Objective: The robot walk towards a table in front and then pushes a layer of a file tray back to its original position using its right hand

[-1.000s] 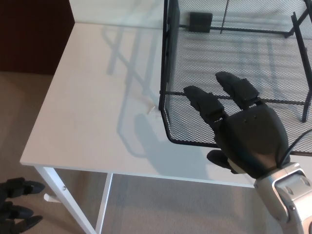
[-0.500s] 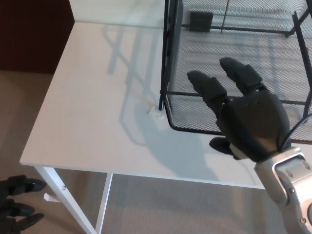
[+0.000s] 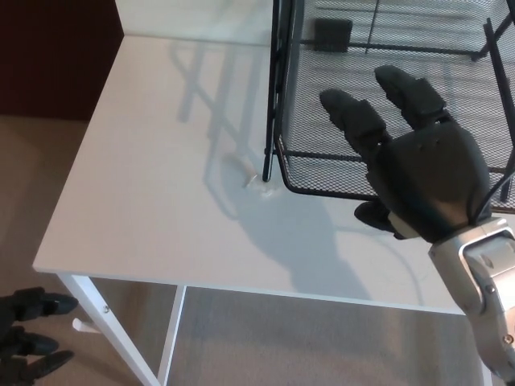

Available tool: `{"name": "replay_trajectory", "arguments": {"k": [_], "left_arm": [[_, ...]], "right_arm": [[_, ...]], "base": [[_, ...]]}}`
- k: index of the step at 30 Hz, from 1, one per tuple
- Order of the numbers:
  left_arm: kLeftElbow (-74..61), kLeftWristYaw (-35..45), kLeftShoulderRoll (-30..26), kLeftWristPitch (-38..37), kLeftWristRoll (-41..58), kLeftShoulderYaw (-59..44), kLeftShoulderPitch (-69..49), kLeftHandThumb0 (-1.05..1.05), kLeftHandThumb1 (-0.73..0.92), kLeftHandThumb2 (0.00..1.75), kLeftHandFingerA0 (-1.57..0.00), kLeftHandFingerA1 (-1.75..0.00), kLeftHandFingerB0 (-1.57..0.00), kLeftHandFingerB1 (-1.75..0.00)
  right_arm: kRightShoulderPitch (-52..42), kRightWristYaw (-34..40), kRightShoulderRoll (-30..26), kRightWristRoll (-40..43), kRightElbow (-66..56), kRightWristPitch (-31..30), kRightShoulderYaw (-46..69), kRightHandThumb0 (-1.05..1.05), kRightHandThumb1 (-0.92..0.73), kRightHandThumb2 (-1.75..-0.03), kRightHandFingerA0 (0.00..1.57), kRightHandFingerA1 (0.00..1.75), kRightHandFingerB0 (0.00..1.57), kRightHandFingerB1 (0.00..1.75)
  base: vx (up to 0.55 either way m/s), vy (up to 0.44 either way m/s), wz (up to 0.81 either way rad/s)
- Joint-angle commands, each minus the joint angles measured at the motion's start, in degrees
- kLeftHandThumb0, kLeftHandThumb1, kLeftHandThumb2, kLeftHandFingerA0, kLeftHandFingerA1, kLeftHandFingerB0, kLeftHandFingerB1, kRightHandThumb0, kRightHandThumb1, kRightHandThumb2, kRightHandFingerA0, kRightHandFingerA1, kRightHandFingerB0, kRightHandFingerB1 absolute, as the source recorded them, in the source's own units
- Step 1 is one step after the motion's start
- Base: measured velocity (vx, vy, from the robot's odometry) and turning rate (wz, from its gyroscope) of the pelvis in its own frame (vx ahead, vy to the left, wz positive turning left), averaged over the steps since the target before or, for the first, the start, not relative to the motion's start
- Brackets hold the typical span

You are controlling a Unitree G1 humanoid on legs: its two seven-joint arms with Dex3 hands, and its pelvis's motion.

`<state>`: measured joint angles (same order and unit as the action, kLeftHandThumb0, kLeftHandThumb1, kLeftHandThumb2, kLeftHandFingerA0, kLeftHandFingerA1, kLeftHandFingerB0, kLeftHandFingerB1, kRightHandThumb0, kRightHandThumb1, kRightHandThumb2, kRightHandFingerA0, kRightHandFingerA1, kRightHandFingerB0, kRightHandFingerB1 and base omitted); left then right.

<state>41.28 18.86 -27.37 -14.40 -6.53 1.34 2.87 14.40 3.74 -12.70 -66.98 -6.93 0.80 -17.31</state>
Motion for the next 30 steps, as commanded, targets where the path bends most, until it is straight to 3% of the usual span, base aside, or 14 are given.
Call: {"name": "replay_trajectory", "arguments": {"k": [1,6,7,8,10,11,12,29,30], "left_arm": [[-0.23,0.59,-1.1,2.68,-0.27,-0.19,0.12,-0.5,0.43,0.71,-0.58,-0.49,-0.41,-0.44],[0.05,0.48,-1.17,2.38,-0.3,-0.24,0.49,-0.52,0.43,0.71,-0.59,-0.49,-0.42,-0.44],[0.04,0.38,-1.24,2.21,-0.4,-0.2,0.52,-0.52,0.43,0.71,-0.59,-0.49,-0.42,-0.44],[-0.09,0.6,-1.24,2.68,-0.31,-0.2,0.58,-0.51,0.43,0.71,-0.59,-0.49,-0.41,-0.44],[-0.16,0.7,-1.23,2.9,-0.27,-0.2,0.6,-0.51,0.43,0.71,-0.59,-0.49,-0.41,-0.44],[-0.26,0.54,-1.37,2.51,-0.54,-0.07,0.5,-0.52,0.43,0.72,-0.59,-0.49,-0.41,-0.44],[-0.25,0.56,-1.42,2.3,-0.73,0.09,0.6,-0.52,0.44,0.72,-0.59,-0.49,-0.41,-0.44],[-0.04,0.24,-1.32,2.73,-0.99,0.46,1.05,-0.53,0.43,0.72,-0.6,-0.5,-0.41,-0.44],[-0.21,0.3,-1.43,2.97,-1.04,0.49,1.09,-0.52,0.43,0.72,-0.59,-0.5,-0.42,-0.44]], "right_arm": [[2.16,0.34,-1.3,1.57,1.88,-1.7,0.75,-0.56,-0.36,-0.75,0.0,0.1,0.08,0.27],[1.67,0.1,-1.65,1.6,1.91,-1.85,0.19,-0.6,-0.38,-0.76,0.01,0.09,0.05,0.27],[1.32,0.3,-1.57,1.92,1.87,-1.67,0.04,-0.65,-0.41,-0.56,0.0,0.26,0.12,0.26],[0.32,-0.2,-1.59,2.37,1.42,-1.44,-0.35,-0.63,-0.42,-0.53,0.02,0.31,0.11,0.26],[-0.07,-0.39,-1.68,2.64,1.22,-1.43,-0.6,-0.63,-0.42,-0.53,0.02,0.31,0.11,0.26],[-1.21,-0.19,-1.63,2.67,1.03,-1.31,-1.17,-0.66,-0.33,-0.65,0.07,0.21,0.1,0.26],[-2.51,-0.51,-1.63,2.71,0.33,-1.37,-1.61,-0.66,-0.41,-0.53,0.02,0.3,0.12,0.26],[-13.1,-2.03,-2.68,3.65,-7.94,-0.8,-4.81,-0.66,-0.41,-0.53,0.01,0.29,0.15,0.27],[-15.44,-1.8,-3.46,4.19,-11.42,0.19,-4.49,-0.71,-0.44,-0.54,0.0,0.31,0.1,0.25]], "base": [[0.0,0.0,0.0],[0.0,0.0,0.0],[0.0,0.0,0.0],[0.0,0.0,0.0],[0.0,0.0,0.0],[0.0,0.0,0.0],[0.0,0.0,0.0],[0.0,0.0,0.0],[0.0,0.0,0.0]]}}
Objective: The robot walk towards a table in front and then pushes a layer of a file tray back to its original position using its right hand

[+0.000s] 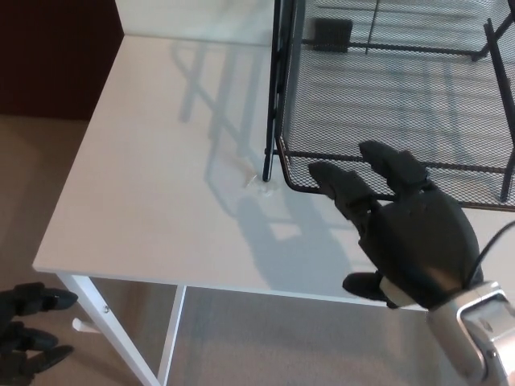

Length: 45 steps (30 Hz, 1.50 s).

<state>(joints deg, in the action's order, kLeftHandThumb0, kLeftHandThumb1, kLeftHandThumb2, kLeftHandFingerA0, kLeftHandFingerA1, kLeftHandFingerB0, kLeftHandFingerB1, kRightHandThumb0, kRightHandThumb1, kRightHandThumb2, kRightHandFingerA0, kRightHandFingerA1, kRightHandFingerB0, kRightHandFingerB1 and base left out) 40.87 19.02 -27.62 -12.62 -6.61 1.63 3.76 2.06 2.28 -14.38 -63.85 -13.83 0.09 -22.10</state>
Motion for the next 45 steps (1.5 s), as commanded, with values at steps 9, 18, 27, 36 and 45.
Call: {"name": "replay_trajectory", "arguments": {"k": [9,18,27,36,45], "left_arm": [[0.58,0.24,-1.33,1.54,-0.63,0.02,0.14,-0.52,0.43,0.71,-0.6,-0.5,-0.41,-0.44],[1.0,0.37,-1.32,1.01,-0.61,0.08,0.04,-0.51,0.43,0.71,-0.58,-0.49,-0.42,-0.44],[1.85,0.02,-1.69,1.26,-1.31,0.49,1.18,-0.52,0.43,0.72,-0.6,-0.5,-0.42,-0.44],[-2.27,-0.18,-1.53,0.16,-1.03,0.35,-3.28,-0.52,0.44,0.72,-0.59,-0.49,-0.42,-0.44],[-12.01,0.16,-0.73,0.68,-2.39,3.52,-10.81,-0.52,0.44,0.72,-0.54,-0.48,-0.39,-0.43]], "right_arm": [[-12.79,0.19,-5.14,5.89,-23.01,5.64,5.86,-0.65,-0.4,-0.79,0.0,0.1,0.11,0.09],[-21.93,4.32,-6.05,7.56,-33.11,12.14,10.62,-0.7,-0.44,-0.8,0.0,0.03,0.11,0.0],[-42.65,15.27,-6.94,13.39,-30.79,22.78,20.17,-0.54,-0.32,-0.76,0.0,0.26,0.01,0.26],[-47.85,18.67,-6.8,23.17,-15.06,28.54,30.66,-0.55,-0.35,-0.74,0.02,0.31,0.04,0.31],[-48.59,7.68,-7.0,35.94,-4.02,25.84,30.98,-0.54,-0.35,-0.72,0.0,0.36,0.06,0.37]], "base": [[0.0,0.0,0.0],[0.0,0.0,0.0],[0.0,0.0,0.0],[0.0,0.0,0.0],[0.0,0.0,0.0]]}}
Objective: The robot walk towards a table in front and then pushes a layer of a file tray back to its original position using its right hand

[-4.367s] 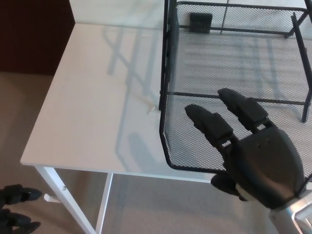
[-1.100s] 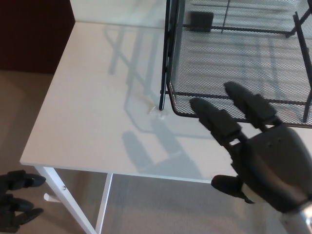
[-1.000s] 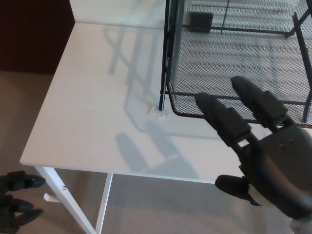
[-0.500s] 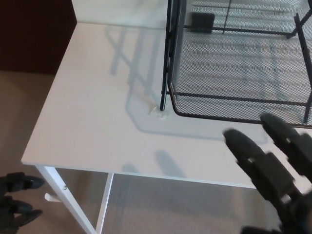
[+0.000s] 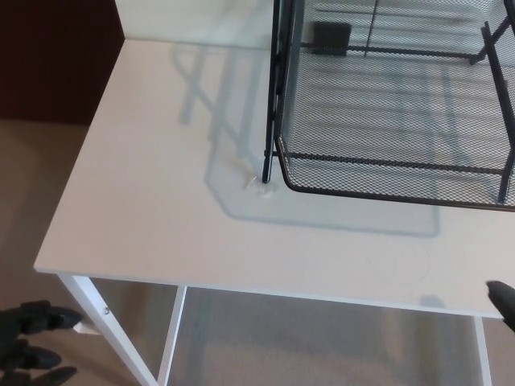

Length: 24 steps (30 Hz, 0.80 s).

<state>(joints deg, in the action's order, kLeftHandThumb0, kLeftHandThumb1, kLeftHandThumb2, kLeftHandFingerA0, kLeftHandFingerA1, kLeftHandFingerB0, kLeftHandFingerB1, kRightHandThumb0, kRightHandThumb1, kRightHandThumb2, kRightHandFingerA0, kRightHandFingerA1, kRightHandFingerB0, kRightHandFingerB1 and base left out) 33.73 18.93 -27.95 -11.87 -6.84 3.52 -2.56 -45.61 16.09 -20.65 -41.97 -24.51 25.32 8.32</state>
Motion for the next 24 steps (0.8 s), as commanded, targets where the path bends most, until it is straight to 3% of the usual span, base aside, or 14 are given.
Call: {"name": "replay_trajectory", "arguments": {"k": [1,3,4,6,7,8,16,17,18,19,20,23,24], "left_arm": [[-5.62,0.17,-0.56,-0.48,-2.16,1.79,-5.73,-0.52,0.44,0.72,-0.53,-0.48,-0.39,-0.43],[-6.82,0.01,-0.95,-0.43,-2.53,1.99,-7.19,-0.53,0.44,0.73,-0.51,-0.48,-0.39,-0.43],[-7.3,0.01,-1.01,-0.24,-2.52,1.99,-8.02,-0.52,0.44,0.72,-0.51,-0.47,-0.38,-0.43],[-9.27,-0.08,-1.24,1.4,-2.92,2.21,-9.98,-0.53,0.45,0.73,-0.5,-0.47,-0.37,-0.43],[-9.59,-0.1,-1.24,1.76,-2.93,2.24,-10.35,-0.53,0.45,0.73,-0.5,-0.47,-0.37,-0.43],[-9.35,-0.48,-1.18,1.39,-3.08,2.29,-11.05,-0.52,0.45,0.73,-0.51,-0.48,-0.38,-0.43],[-8.2,-0.13,-0.58,1.48,-1.91,2.27,-12.54,-0.52,0.45,0.72,-0.5,-0.47,-0.38,-0.43],[-7.84,-0.38,-0.74,1.36,-2.31,2.43,-12.61,-0.47,0.52,0.57,-0.56,-0.38,-0.42,-0.34],[-7.37,-0.69,-0.95,1.2,-2.82,2.63,-12.69,-0.47,0.52,0.57,-0.56,-0.38,-0.42,-0.34],[-7.26,-0.86,-1.18,1.49,-3.15,2.76,-12.87,-0.54,0.46,0.74,-0.5,-0.48,-0.37,-0.43],[-7.26,-0.89,-1.19,1.56,-3.08,2.72,-12.9,-0.54,0.46,0.74,-0.5,-0.48,-0.37,-0.43],[-6.98,-0.7,-1.1,1.79,-2.65,2.63,-12.52,-0.54,0.45,0.73,-0.51,-0.48,-0.38,-0.43],[-6.87,-0.76,-1.02,1.84,-2.58,2.59,-12.48,-0.54,0.45,0.73,-0.51,-0.48,-0.38,-0.43]], "right_arm": [[0.27,-7.83,-0.71,17.51,10.18,1.17,-0.42,-0.49,-0.47,-0.56,0.04,0.35,0.1,0.32],[0.82,-10.33,-0.47,20.8,12.63,0.5,-1.28,-0.5,-0.48,-0.55,0.0,0.38,0.08,0.32],[1.25,-12.08,-0.27,23.32,14.63,0.47,-1.94,-0.49,-0.34,-0.73,0.0,0.37,0.0,0.37],[0.79,-16.86,0.11,27.36,15.91,-3.25,-2.75,-0.55,-0.38,-0.77,0.0,0.41,0.0,0.29],[0.57,-17.61,0.15,27.66,15.81,-4.17,-2.82,-0.55,-0.38,-0.77,0.0,0.41,0.0,0.29],[0.38,-19.99,0.31,29.68,15.74,-6.42,-3.12,-0.51,-0.53,-0.58,0.05,0.42,0.04,0.26],[2.16,-26.18,-0.47,34.31,19.58,-9.12,-3.54,-0.53,-0.56,-0.57,0.01,0.41,0.01,0.29],[2.76,-26.94,-0.56,34.93,20.84,-8.86,-3.6,-0.56,-0.55,-0.6,0.02,0.44,0.02,0.25],[3.49,-27.84,-0.67,35.66,22.41,-8.52,-3.69,-0.56,-0.55,-0.6,0.02,0.44,0.02,0.25],[4.13,-28.35,-0.78,35.75,24.12,-8.03,-3.75,-0.6,-0.57,-0.57,0.02,0.44,0.0,0.28],[4.28,-28.81,-0.8,36.27,24.49,-7.94,-3.71,-0.62,-0.4,-0.79,0.0,0.44,0.0,0.28],[3.5,-30.07,-0.94,37.29,22.36,-9.97,-3.45,-0.58,-0.39,-0.77,0.0,0.43,0.0,0.28],[3.33,-30.21,-0.91,37.47,21.99,-10.07,-3.42,-0.53,-0.56,-0.57,0.01,0.43,0.0,0.27]], "base": [[0.0,0.0,0.0],[0.0,0.0,0.0],[0.0,0.0,0.0],[0.0,0.0,0.0],[0.0,0.0,0.0],[0.0,0.0,0.0],[0.0,0.0,0.0],[0.0,0.0,0.0],[0.0,0.0,0.0],[0.0,0.0,0.0],[0.0,0.0,0.0],[0.0,0.0,0.0],[0.0,0.0,0.0]]}}
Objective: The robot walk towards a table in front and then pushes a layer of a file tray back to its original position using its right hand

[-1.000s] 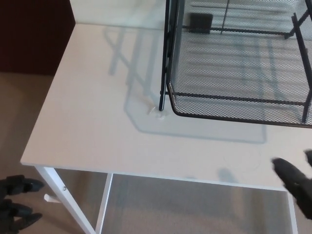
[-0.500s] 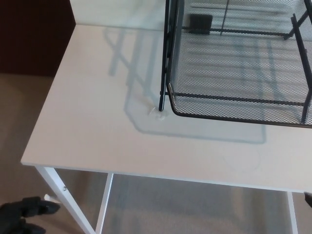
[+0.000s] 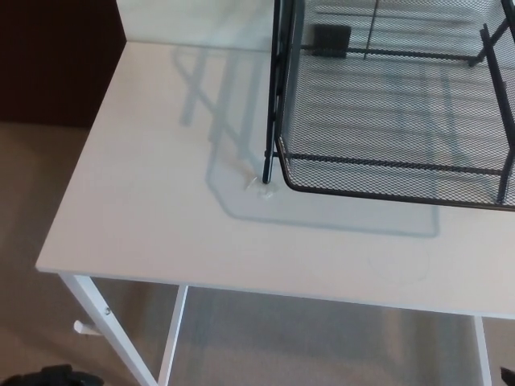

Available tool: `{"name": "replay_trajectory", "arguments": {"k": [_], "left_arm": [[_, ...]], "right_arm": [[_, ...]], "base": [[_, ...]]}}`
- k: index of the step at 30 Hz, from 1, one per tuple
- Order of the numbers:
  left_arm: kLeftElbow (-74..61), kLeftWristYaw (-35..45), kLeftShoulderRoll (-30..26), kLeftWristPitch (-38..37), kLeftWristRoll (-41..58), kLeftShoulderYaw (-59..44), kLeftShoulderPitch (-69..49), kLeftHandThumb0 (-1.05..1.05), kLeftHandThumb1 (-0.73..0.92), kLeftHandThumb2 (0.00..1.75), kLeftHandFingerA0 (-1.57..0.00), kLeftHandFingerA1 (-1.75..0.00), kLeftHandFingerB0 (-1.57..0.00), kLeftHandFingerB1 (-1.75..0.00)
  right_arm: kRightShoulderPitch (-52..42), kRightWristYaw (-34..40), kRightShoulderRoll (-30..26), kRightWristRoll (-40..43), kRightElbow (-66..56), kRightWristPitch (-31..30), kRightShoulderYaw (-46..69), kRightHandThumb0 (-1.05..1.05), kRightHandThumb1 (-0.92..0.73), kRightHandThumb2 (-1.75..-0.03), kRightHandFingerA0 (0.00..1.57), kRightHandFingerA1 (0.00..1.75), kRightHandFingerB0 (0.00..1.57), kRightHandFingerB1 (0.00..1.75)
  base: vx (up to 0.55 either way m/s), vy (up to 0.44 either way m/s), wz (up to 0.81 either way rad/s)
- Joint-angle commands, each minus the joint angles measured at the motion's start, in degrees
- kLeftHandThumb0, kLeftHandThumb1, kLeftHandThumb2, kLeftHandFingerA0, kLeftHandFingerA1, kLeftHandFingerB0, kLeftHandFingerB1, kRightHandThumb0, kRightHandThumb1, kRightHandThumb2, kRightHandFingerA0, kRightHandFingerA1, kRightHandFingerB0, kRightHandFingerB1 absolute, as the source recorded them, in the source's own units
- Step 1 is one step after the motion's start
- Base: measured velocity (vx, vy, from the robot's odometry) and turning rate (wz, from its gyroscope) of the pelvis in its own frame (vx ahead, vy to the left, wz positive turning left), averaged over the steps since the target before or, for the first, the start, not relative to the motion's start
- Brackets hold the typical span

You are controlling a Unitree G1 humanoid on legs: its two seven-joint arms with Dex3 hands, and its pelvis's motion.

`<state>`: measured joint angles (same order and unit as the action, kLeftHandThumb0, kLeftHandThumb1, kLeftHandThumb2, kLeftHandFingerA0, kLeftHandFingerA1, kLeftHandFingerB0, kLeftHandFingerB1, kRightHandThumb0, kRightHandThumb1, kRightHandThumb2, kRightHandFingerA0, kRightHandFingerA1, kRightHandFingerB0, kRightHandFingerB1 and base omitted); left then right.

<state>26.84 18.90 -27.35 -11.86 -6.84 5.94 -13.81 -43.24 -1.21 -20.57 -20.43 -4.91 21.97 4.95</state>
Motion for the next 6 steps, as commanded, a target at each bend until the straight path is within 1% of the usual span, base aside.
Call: {"name": "replay_trajectory", "arguments": {"k": [1,3,6], "left_arm": [[0.1,-0.76,-1.59,1.78,-2.53,0.13,-1.22,-0.54,0.45,0.73,-0.51,-0.48,-0.38,-0.43],[-0.09,-0.65,-1.81,1.98,-2.69,0.16,-0.71,-0.54,0.45,0.74,-0.51,-0.48,-0.38,-0.43],[0.14,-0.65,-1.81,2.07,-2.73,0.2,-0.3,-0.53,0.45,0.73,-0.52,-0.48,-0.38,-0.43]], "right_arm": [[0.72,-13.18,-1.09,15.89,1.7,-7.36,0.0,-0.55,-0.38,-0.78,0.0,0.43,0.0,0.29],[0.79,-13.36,-1.14,15.61,0.8,-8.35,0.1,-0.55,-0.39,-0.78,0.0,0.45,0.0,0.3],[1.89,-14.13,-0.96,16.85,2.86,-7.46,0.36,-0.57,-0.38,-0.77,0.0,0.43,0.0,0.28]], "base": [[0.0,0.0,0.0],[0.0,0.0,0.0],[0.0,0.0,0.0]]}}
